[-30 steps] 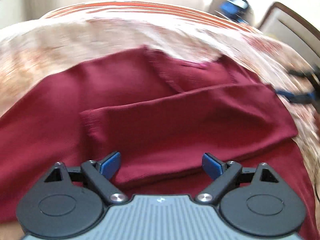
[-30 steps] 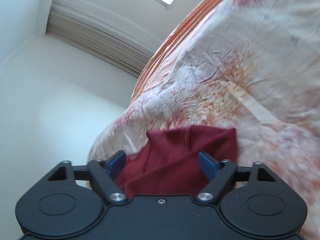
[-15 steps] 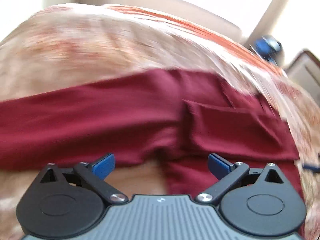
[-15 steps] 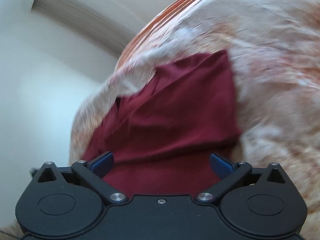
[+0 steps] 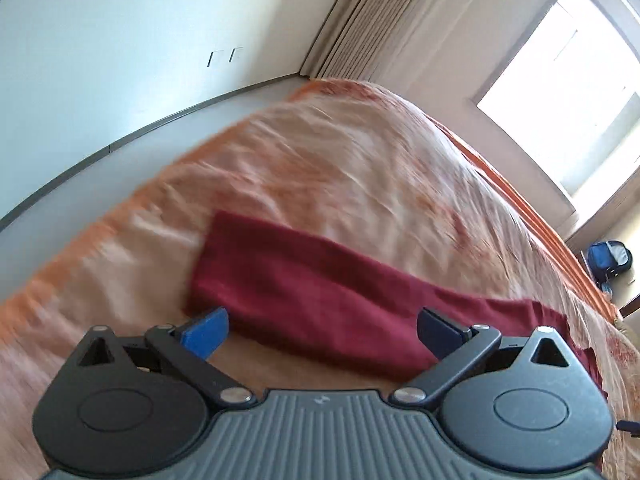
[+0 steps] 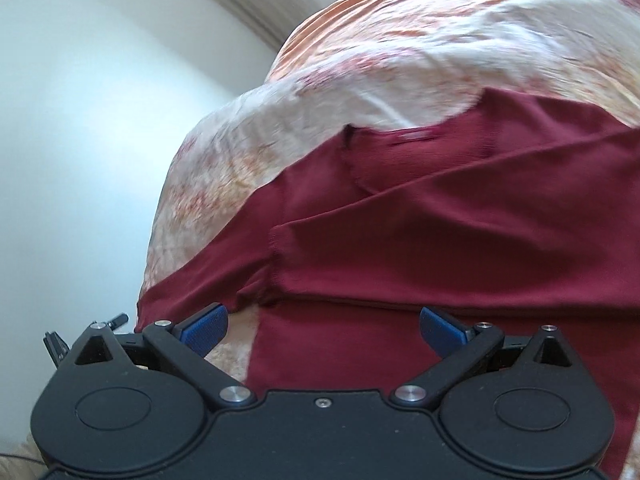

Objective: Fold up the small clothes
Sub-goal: 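Grasp the other sleeve cuff with the left tool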

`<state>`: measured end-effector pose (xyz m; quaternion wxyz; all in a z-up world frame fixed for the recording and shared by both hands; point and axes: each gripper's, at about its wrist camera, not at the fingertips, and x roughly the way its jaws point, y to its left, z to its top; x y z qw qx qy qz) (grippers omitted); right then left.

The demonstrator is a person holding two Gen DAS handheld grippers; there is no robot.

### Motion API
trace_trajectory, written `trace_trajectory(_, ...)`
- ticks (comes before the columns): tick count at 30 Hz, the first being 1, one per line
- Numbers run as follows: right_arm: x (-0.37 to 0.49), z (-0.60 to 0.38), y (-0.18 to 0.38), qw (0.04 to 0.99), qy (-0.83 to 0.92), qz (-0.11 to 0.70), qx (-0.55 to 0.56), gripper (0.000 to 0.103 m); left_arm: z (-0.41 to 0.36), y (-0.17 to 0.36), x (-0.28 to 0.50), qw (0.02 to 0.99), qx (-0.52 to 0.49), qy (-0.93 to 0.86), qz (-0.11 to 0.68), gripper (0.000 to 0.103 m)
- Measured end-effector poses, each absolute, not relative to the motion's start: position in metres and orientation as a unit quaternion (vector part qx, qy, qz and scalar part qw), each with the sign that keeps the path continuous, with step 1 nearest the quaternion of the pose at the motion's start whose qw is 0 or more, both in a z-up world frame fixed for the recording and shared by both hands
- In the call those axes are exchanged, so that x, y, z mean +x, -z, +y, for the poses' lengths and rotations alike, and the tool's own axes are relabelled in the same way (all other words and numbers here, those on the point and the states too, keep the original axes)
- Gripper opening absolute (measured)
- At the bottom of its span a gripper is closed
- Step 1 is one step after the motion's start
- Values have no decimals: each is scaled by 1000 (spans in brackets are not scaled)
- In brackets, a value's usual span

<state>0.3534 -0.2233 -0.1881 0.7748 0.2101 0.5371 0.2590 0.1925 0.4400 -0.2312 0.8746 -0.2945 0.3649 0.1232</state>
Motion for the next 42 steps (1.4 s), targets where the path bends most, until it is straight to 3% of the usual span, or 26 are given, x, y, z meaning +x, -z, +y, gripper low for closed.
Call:
trace_trajectory(15, 343, -122, 173, 762, -304, 552, 150, 102, 524, 281, 218, 847, -360, -33, 389, 100)
trace_trajectory(24, 340, -105, 161, 760, -333, 543, 128, 102, 545, 306, 215, 802, -504, 43, 318, 97)
trace_trajectory(27, 340, -106, 160, 760, -333, 543, 129, 102, 544, 307, 217, 800, -510, 53, 312, 90)
trace_trajectory(33, 340, -109, 158, 761, -333, 542, 124, 102, 546, 313, 209, 800, -500, 43, 329, 62)
trace_trajectory(40, 339, -114, 161, 761, -329, 543, 131, 102, 544, 313, 208, 813, -462, 6, 355, 21)
trace_trajectory(42, 339, -114, 162, 763, -327, 542, 132, 102, 540, 308, 207, 823, -441, 0, 358, 18)
